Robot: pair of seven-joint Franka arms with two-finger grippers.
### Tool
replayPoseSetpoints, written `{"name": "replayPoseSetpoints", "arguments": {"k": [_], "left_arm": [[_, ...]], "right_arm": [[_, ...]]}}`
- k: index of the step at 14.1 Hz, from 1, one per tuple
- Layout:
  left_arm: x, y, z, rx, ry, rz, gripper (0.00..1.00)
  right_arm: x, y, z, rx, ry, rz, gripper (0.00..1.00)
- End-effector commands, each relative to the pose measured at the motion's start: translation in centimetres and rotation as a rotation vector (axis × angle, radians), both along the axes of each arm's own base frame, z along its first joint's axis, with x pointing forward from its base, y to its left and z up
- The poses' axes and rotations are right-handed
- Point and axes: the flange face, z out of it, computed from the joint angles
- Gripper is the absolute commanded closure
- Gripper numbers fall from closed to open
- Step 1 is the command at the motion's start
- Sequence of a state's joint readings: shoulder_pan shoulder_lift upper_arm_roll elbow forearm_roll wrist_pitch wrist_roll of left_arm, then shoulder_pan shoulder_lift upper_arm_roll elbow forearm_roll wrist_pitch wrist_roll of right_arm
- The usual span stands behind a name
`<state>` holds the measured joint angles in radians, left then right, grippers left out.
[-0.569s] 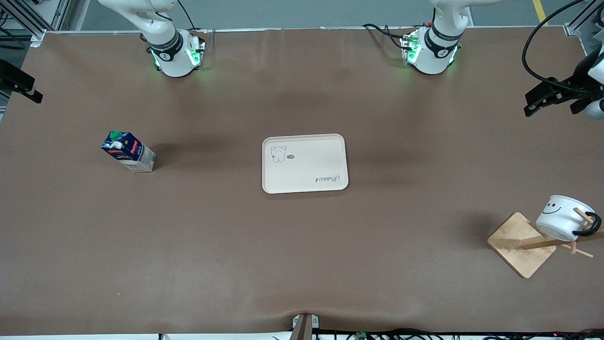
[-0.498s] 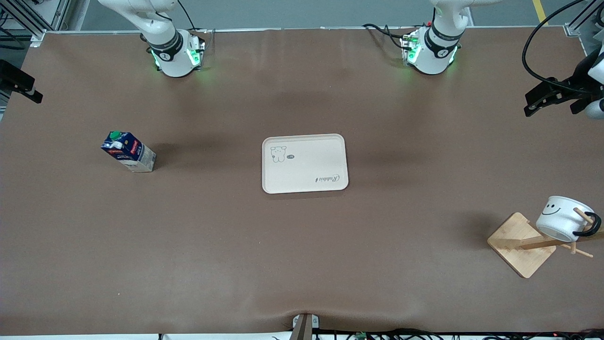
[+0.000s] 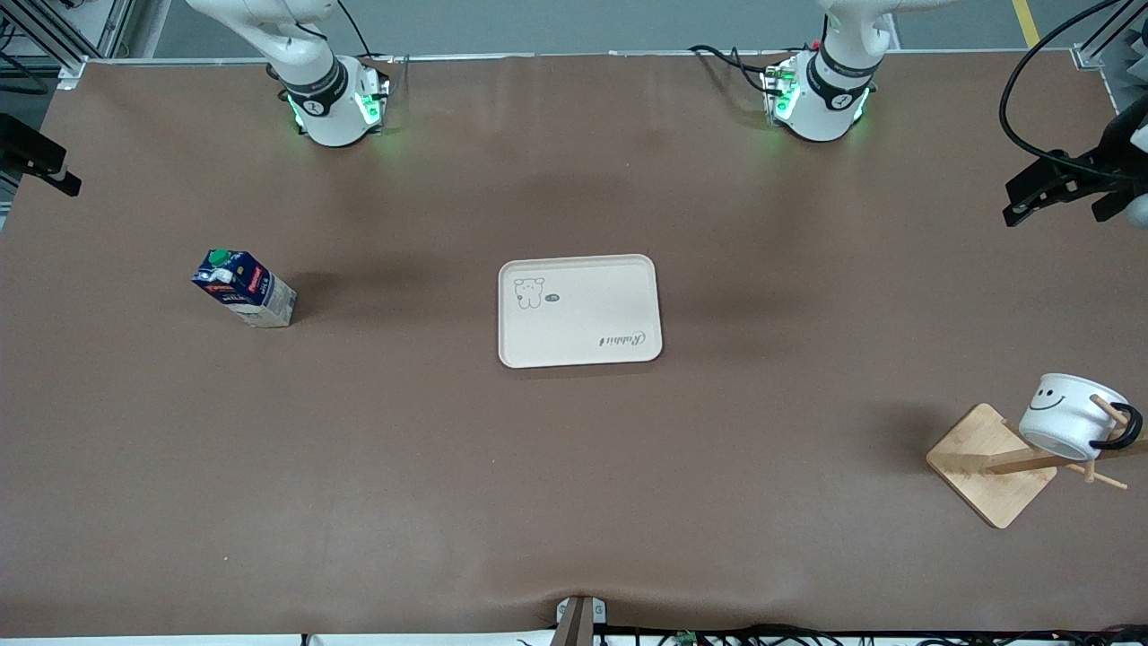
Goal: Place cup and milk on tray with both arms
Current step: 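Move the left gripper toward the white mug on the wooden stand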
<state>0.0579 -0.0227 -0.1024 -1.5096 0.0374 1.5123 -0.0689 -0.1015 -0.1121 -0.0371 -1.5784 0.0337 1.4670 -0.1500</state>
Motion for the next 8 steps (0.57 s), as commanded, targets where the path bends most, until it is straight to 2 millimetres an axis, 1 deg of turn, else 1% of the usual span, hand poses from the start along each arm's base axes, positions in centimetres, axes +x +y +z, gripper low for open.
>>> {"name": "replayPoseSetpoints", "arguments": {"k": [1,2,3,4,6,8], "left_arm": [[0.9,0.3,0.1,-0.011,-0.032,0.009,0.0],[1.1,1.5,-0.5,-0.015,-0.038,0.022,0.0],[1.5,3.3,-1.4,-0.024,-0.063,0.051,0.0],[1.8,3.8,-2.5,-0.025,-0.084,0.059,0.0],[2.7,4.4,-5.1,-0.027,-0.132,0.068,0.0],[3.2,7.3,-8.6,-0.048,-0.181,0.125,0.0]], "right_arm": [[-0.1,-0.2,0.3,0.0,0.0,-0.014,0.0],[-0.1,-0.2,0.4,0.0,-0.002,-0.014,0.0],[-0.1,-0.2,0.3,0.0,0.0,-0.014,0.0],[-0.1,-0.2,0.3,0.0,0.0,-0.014,0.0],[-0.1,-0.2,0.3,0.0,-0.002,-0.014,0.0],[-0.1,-0.2,0.4,-0.001,-0.003,-0.014,0.0]]}}
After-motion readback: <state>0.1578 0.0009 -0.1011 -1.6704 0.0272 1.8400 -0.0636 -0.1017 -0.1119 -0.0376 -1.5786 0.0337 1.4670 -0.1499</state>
